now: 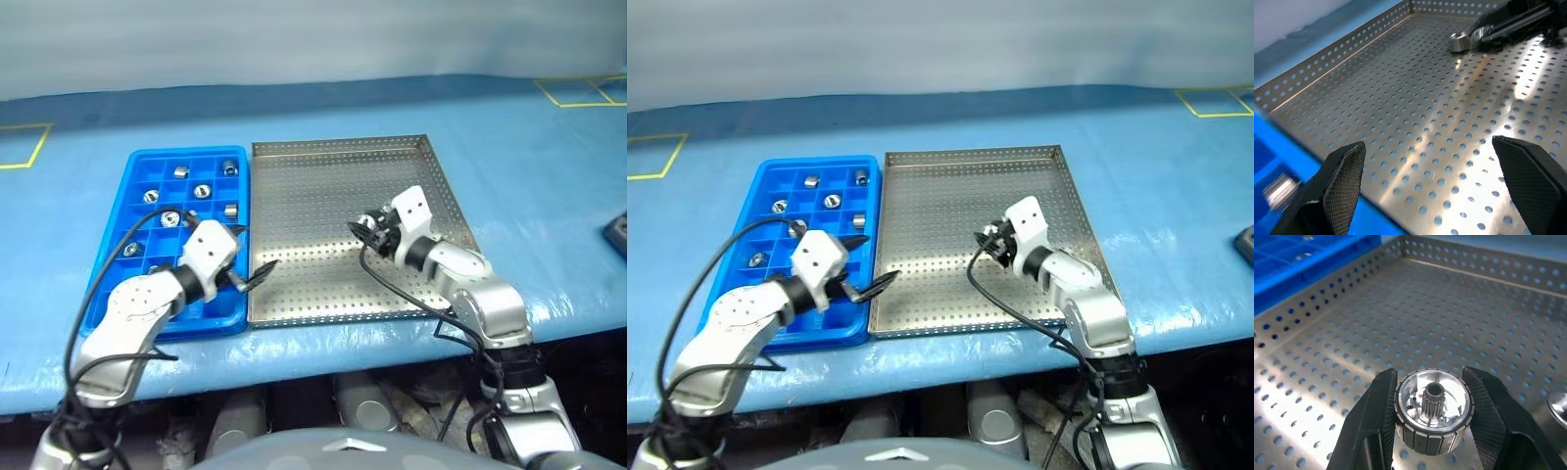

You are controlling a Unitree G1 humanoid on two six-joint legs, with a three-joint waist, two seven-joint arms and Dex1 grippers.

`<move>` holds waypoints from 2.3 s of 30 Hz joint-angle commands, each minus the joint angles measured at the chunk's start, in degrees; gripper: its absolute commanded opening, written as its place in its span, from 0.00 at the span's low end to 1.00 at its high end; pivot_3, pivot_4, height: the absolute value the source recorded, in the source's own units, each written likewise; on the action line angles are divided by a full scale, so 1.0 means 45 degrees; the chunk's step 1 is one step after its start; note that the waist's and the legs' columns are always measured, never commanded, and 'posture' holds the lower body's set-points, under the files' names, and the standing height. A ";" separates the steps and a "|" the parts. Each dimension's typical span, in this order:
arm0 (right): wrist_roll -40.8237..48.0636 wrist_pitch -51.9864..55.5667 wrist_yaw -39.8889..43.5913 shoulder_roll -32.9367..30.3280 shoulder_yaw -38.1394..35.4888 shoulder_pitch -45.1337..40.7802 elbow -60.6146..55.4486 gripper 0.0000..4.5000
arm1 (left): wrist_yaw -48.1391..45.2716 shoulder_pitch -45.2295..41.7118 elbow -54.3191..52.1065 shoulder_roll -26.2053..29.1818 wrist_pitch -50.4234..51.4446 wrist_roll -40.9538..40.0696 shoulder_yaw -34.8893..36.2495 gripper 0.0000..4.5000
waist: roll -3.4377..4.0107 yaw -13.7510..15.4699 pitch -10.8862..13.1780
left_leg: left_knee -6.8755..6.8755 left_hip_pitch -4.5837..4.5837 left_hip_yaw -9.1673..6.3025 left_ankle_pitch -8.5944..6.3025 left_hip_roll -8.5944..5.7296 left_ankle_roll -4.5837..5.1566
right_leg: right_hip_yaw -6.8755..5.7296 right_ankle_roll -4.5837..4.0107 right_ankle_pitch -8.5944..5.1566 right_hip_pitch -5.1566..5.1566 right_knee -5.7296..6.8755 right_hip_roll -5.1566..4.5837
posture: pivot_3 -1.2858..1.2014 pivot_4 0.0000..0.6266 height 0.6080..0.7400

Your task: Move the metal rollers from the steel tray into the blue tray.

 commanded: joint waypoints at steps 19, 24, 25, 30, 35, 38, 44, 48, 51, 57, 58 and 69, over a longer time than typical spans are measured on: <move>-0.1044 -0.5105 0.3741 0.5251 0.2750 -0.6231 0.8939 0.38 | 0.2369 0.5299 -0.5616 -0.1186 0.2026 -0.0481 0.5115 1.00 | -0.0004 0.2464 0.0010 | -0.0069 -0.0089 -0.0155 0.0045 -0.0035 -0.0149 | -0.0142 -0.0164 -0.0007 -0.0099 0.0004 0.0000 | 0.61 0.24 1.00; -0.1387 -0.6128 0.3739 0.5744 0.2465 -0.6915 1.0741 0.38 | 0.2642 0.5500 -0.5860 -0.1290 0.2137 -0.0500 0.5033 1.00 | -0.0005 0.2668 0.0009 | -0.0134 -0.0078 -0.0226 0.0091 -0.0033 -0.0221 | -0.0216 -0.0216 -0.0038 -0.0092 0.0016 0.0032 | 0.62 0.24 1.00; -0.1435 -0.6262 0.3711 0.5834 0.2380 -0.7040 1.1109 0.38 | 0.2685 0.5505 -0.5870 -0.1280 0.2132 -0.0521 0.5015 1.00 | -0.0008 0.2679 0.0007 | -0.0159 -0.0071 -0.0234 0.0100 -0.0033 -0.0233 | -0.0221 -0.0222 -0.0041 -0.0093 0.0017 0.0036 | 0.62 0.24 1.00; -0.1631 -0.6763 0.3615 0.6135 0.2024 -0.7585 1.2722 0.38 | 0.2842 0.5424 -0.5873 -0.1163 0.2164 -0.0586 0.4894 1.00 | -0.0008 0.2726 0.0006 | -0.0288 -0.0056 -0.0289 0.0165 -0.0013 -0.0313 | -0.0268 -0.0308 -0.0057 -0.0122 0.0020 0.0047 | 0.63 0.24 1.00; -0.1836 -0.7059 0.3662 0.6263 0.1723 -0.7837 1.3464 0.38 | 0.2909 0.5277 -0.5873 -0.1094 0.2152 -0.0699 0.4765 1.00 | -0.0008 0.2731 0.0006 | -0.0332 -0.0057 -0.0338 0.0185 -0.0005 -0.0348 | -0.0319 -0.0346 -0.0077 -0.0125 0.0022 0.0050 | 0.63 0.24 1.00; -0.1915 -0.7112 0.3719 0.6304 0.1608 -0.7874 1.3608 0.61 | 0.2956 0.5231 -0.5873 -0.1049 0.2196 -0.0743 0.4734 1.00 | -0.0008 0.2732 0.0006 | -0.0335 -0.0056 -0.0350 0.0187 -0.0006 -0.0352 | -0.0324 -0.0349 -0.0078 -0.0124 0.0022 0.0050 | 0.62 0.24 1.00; -0.1948 -0.7707 0.3376 0.6247 0.1233 -0.7767 1.3171 0.90 | 0.2987 0.4976 -0.5783 -0.0981 0.2344 -0.0841 0.4524 1.00 | -0.0006 0.2723 0.0007 | -0.0335 -0.0055 -0.0359 0.0192 -0.0009 -0.0359 | -0.0333 -0.0350 -0.0079 -0.0120 0.0025 0.0050 | 0.61 0.24 1.00; -0.1830 -0.7675 0.3088 0.5933 0.0937 -0.7463 1.2026 0.90 | 0.2930 0.4393 -0.5450 -0.0886 0.2306 -0.0999 0.4074 1.00 | -0.0005 0.2679 0.0007 | -0.0335 -0.0055 -0.0361 0.0194 -0.0009 -0.0363 | -0.0337 -0.0352 -0.0080 -0.0118 0.0029 0.0049 | 0.59 0.24 1.00; -0.1648 -0.7175 0.2935 0.5344 0.0693 -0.6659 1.0019 0.90 | 0.2882 0.3419 -0.4893 -0.0802 0.2248 -0.1057 0.3263 1.00 | -0.0005 0.2679 0.0003 | -0.0333 -0.0058 -0.0367 0.0195 -0.0014 -0.0363 | -0.0349 -0.0353 -0.0081 -0.0111 0.0024 0.0041 | 0.58 0.24 1.00; -0.1758 -0.5639 0.1989 0.3674 0.0185 -0.4550 0.5893 0.90 | 0.2825 0.0780 -0.3165 -0.0959 0.1933 -0.1021 0.1346 1.00 | 0.0004 0.2560 -0.0008 | -0.0319 -0.0062 -0.0362 0.0193 -0.0026 -0.0356 | -0.0355 -0.0344 -0.0075 -0.0097 0.0016 0.0018 | 0.53 0.24 1.00; -0.1841 -0.5384 0.1788 0.3343 0.0098 -0.4196 0.5313 0.90 | 0.2784 0.0304 -0.2808 -0.1024 0.1847 -0.1023 0.1047 1.00 | 0.0004 0.2519 -0.0008 | -0.0308 -0.0069 -0.0356 0.0193 -0.0027 -0.0355 | -0.0362 -0.0344 -0.0075 -0.0099 0.0023 0.0013 | 0.53 0.24 1.00; -0.2250 -0.1879 -0.1134 0.0382 -0.2299 -0.0313 0.0386 0.90 | 0.1205 -0.4517 0.2457 -0.1898 0.0397 -0.0717 -0.2094 1.00 | 0.0027 0.1018 -0.0022 | -0.0253 -0.0095 -0.0227 0.0167 -0.0004 -0.0301 | -0.0272 -0.0296 -0.0045 -0.0119 0.0017 -0.0025 | 0.42 0.24 1.00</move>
